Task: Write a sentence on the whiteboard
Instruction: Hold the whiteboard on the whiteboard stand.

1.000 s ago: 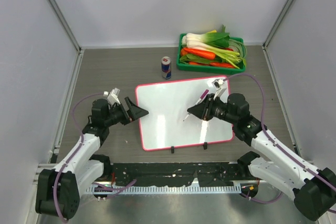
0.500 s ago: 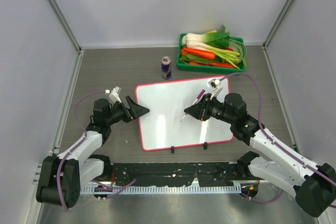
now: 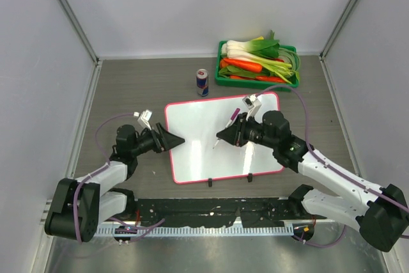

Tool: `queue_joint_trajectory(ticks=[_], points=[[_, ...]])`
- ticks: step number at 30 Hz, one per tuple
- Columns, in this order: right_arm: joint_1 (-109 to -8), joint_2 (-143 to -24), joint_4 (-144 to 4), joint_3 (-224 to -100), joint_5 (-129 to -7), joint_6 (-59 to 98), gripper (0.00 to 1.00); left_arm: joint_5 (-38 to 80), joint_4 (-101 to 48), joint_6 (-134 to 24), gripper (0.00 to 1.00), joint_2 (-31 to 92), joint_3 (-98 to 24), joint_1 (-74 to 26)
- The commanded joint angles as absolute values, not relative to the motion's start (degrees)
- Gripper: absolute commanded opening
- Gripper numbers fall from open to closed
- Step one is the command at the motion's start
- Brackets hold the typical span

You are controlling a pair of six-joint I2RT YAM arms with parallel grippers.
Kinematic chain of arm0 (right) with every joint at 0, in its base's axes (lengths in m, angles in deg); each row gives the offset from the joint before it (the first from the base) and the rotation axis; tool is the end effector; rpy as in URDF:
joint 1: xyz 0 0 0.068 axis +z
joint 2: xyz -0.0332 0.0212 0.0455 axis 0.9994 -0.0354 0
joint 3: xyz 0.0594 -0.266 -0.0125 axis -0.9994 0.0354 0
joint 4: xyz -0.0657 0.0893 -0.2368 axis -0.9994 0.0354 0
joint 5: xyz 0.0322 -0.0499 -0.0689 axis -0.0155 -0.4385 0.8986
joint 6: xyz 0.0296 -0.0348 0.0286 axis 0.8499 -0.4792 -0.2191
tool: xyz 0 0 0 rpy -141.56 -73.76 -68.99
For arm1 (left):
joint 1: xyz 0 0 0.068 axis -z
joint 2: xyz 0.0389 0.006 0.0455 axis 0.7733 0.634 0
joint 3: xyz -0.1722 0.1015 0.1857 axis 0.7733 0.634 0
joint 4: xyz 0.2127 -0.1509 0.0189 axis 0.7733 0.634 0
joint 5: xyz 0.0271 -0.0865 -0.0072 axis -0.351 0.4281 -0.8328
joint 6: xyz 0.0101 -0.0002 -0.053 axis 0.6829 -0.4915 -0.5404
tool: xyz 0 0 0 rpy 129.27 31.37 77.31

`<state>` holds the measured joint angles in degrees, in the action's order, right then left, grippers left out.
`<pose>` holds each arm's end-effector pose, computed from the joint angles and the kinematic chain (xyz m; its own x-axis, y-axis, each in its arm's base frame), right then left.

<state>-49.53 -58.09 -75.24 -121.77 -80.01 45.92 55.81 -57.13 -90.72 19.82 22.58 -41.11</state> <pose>0.1683 0.1491 0.2758 -0.6322 0.1561 -0.7589 -0.5931 0.5328 0.6037 0.1927 -0.0572 0.1639 -0.7746 -0.4106 -0.4810 0.2837 0.4543 -0.8445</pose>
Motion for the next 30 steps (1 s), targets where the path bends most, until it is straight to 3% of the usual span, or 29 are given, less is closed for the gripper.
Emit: queue_joint_trajectory(ticks=[1, 4, 15, 24, 30], points=[[-47.63, -59.05, -78.55, -125.42, -76.83, 44.13, 0.01, 58.82, -63.42, -87.71, 0.74, 19.38, 23.36, -40.81], [-46.58, -60.63, -78.90, -126.21, -76.04, 43.87, 0.02, 59.43, -64.65, -87.45, 0.61, 20.08, 23.62, -40.55], [-43.41, -65.73, -81.98, -128.49, -73.58, 43.07, 0.02, 60.84, -64.66, -87.01, 0.42, 23.95, 23.97, -40.64], [-40.95, -67.40, -84.27, -130.86, -70.33, 42.20, 0.01, 58.38, -60.18, -84.81, 0.35, 17.89, 25.02, -40.63], [-38.49, -69.07, -86.55, -131.40, -63.74, 39.74, 0.01, 57.76, -59.29, -84.55, 0.16, 13.23, 26.43, -40.64]])
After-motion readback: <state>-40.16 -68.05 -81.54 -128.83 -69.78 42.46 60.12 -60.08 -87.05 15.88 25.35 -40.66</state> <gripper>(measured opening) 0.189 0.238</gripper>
